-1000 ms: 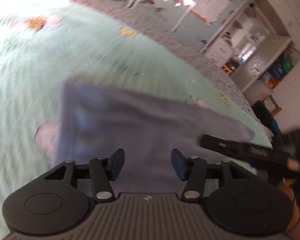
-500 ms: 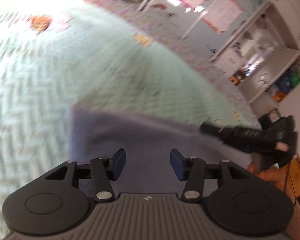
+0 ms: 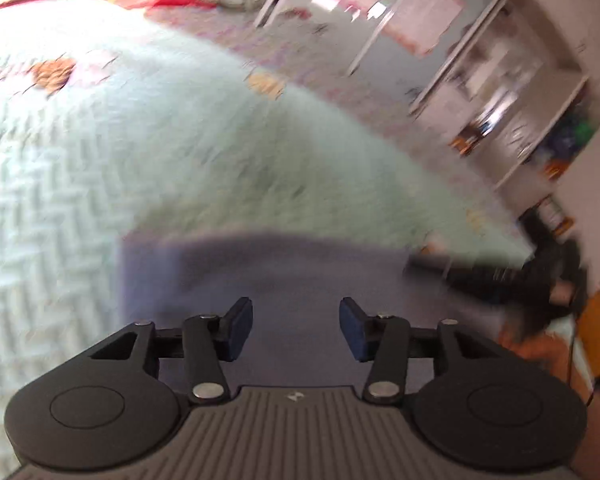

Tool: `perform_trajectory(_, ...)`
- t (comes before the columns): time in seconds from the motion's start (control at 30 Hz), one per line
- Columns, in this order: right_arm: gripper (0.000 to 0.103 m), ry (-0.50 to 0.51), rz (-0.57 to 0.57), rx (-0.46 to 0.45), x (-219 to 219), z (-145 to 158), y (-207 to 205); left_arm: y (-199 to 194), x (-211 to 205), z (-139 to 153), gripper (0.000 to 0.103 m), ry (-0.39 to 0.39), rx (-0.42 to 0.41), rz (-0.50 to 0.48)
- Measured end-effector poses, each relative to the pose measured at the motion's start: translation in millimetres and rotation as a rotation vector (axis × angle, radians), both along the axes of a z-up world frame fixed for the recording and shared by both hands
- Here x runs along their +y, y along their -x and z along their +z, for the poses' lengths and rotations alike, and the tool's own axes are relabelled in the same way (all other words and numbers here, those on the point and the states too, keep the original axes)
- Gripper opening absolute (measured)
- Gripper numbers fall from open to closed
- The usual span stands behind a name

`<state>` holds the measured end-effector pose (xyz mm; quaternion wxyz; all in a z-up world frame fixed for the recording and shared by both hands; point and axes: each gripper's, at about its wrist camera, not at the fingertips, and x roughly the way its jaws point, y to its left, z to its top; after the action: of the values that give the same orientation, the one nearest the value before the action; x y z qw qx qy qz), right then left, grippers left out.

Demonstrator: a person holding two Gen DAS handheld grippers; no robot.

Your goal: Fold clothes

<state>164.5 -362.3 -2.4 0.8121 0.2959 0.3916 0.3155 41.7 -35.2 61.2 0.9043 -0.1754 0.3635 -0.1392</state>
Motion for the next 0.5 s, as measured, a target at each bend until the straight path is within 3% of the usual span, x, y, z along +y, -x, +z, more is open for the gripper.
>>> perform_trajectory(0.03, 0.001, 0.013, -0.026, 0.02, -8, -7, 0, -5, -2, -3, 0.06, -0.033, 0.021, 0.023)
perform_trajectory(0.1, 0.0, 0.037, -0.087, 0.054, -25, -20, 1, -14, -6, -10, 0.053, -0.095, 0.062, 0.053)
perform_trajectory(0.2, 0.0, 0.038, -0.354, 0.028, -79, -7, 10, -19, -9, -12, 0.054, -0.15, 0.094, 0.067)
perform_trajectory(0.23, 0.007, 0.019, -0.385, 0.009, -92, -1, 17, -15, -11, -8, 0.054, -0.161, 0.093, 0.068)
perform_trajectory(0.3, 0.007, -0.023, -0.441, -0.029, -117, 11, 31, -4, -14, 1, 0.055, -0.166, 0.074, 0.053)
perform_trajectory(0.37, 0.008, -0.087, -0.407, -0.043, -126, 17, 49, 7, -18, 2, 0.062, -0.173, 0.051, 0.008)
perform_trajectory(0.43, 0.019, -0.026, -0.428, -0.01, -139, 8, 63, 5, -24, -11, 0.065, -0.229, 0.102, -0.007)
perform_trajectory(0.47, 0.018, 0.026, -0.45, 0.011, -145, -1, 67, 3, -27, -16, 0.065, -0.258, 0.108, -0.012)
perform_trajectory(0.5, 0.002, 0.078, -0.471, 0.032, -152, -9, 72, 3, -29, -17, 0.065, -0.28, 0.085, -0.018)
